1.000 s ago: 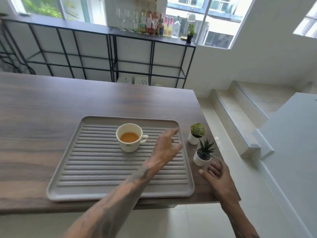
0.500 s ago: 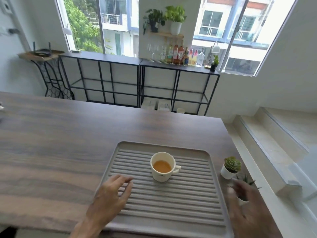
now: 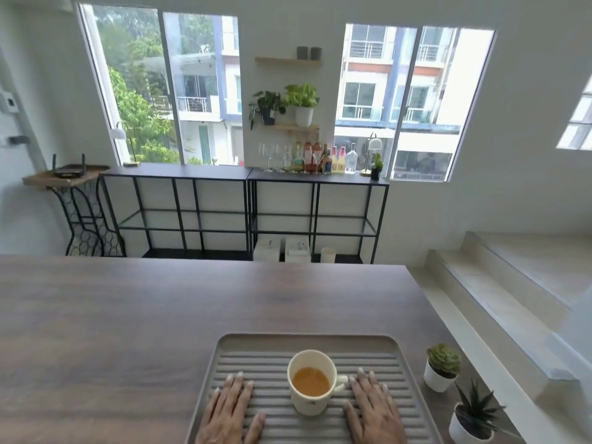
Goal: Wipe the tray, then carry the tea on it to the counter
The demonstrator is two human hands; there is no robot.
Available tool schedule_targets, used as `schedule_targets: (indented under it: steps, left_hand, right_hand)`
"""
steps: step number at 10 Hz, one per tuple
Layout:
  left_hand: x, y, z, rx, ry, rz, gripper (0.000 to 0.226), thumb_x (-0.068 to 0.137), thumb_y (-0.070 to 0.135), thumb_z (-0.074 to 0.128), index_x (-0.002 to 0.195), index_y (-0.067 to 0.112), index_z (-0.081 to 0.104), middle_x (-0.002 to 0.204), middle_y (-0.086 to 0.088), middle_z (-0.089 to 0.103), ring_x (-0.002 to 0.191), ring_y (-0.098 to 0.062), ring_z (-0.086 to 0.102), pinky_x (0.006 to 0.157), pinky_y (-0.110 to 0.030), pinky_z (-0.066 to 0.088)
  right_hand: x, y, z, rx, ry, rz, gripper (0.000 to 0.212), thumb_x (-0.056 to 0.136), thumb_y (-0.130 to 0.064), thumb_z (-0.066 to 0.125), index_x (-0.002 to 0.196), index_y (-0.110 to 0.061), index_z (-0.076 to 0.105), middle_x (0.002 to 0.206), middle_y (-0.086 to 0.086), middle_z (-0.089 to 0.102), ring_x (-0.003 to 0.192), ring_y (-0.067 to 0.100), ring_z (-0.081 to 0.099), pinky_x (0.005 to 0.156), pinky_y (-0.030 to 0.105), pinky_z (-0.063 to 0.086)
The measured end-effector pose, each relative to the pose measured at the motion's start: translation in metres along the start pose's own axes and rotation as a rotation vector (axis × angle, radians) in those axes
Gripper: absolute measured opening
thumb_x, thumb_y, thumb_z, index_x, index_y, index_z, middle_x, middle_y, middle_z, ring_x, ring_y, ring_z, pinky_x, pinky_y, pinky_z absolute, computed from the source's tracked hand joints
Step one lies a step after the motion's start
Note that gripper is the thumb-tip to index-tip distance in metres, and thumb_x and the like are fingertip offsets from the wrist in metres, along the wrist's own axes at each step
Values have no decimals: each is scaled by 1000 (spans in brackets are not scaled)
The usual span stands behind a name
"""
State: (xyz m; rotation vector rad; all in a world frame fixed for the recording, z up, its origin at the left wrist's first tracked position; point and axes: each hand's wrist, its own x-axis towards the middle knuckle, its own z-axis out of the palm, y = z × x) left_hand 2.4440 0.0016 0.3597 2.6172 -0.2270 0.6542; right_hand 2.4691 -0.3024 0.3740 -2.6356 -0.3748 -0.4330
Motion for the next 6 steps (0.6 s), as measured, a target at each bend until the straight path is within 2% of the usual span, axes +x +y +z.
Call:
schedule_targets:
  steps: [1, 2, 4, 5, 6]
  left_hand:
    - [7, -8, 13, 15, 43, 63, 55, 95, 59, 26, 129, 23, 51, 167, 12, 17, 153, -2, 9, 119, -25, 13]
    - [9, -12, 20, 31, 74, 82, 55, 96, 59, 25, 127, 23, 52, 168, 14, 8, 153, -3, 10, 119, -26, 13]
    - [8, -16, 22, 115, 117, 109, 55, 95, 59, 26, 122, 21, 55, 168, 12, 8, 153, -5, 11, 119, -26, 13]
    - [12, -15, 26, 117, 153, 121, 55, 95, 60, 26, 122, 22, 55, 168, 12, 8, 153, -5, 10, 119, -27, 13]
    - [14, -12, 33, 130, 223, 139, 55, 95, 60, 26, 122, 22, 55, 168, 13, 8, 153, -5, 11, 119, -27, 13]
  right_hand:
    - [2, 4, 4, -35, 65, -62, 50, 99, -54, 23, 121, -22, 54, 165, -18, 5, 151, 3, 7, 120, 25, 10]
    - [5, 5, 4, -45, 44, -79, 48, 98, -52, 24, 118, -22, 55, 166, -15, 6, 152, 4, 8, 121, 26, 10]
    - [9, 14, 14, -62, 46, -73, 49, 97, -53, 22, 116, -21, 55, 166, -14, 4, 152, 5, 6, 121, 26, 8]
    - [12, 8, 17, 20, 86, -96, 48, 97, -55, 22, 117, -25, 54, 165, -18, 8, 151, 2, 10, 120, 22, 7]
    - [20, 3, -1, 75, 254, -135, 34, 95, -52, 36, 124, -43, 53, 151, -19, 45, 136, -1, 45, 115, 12, 16]
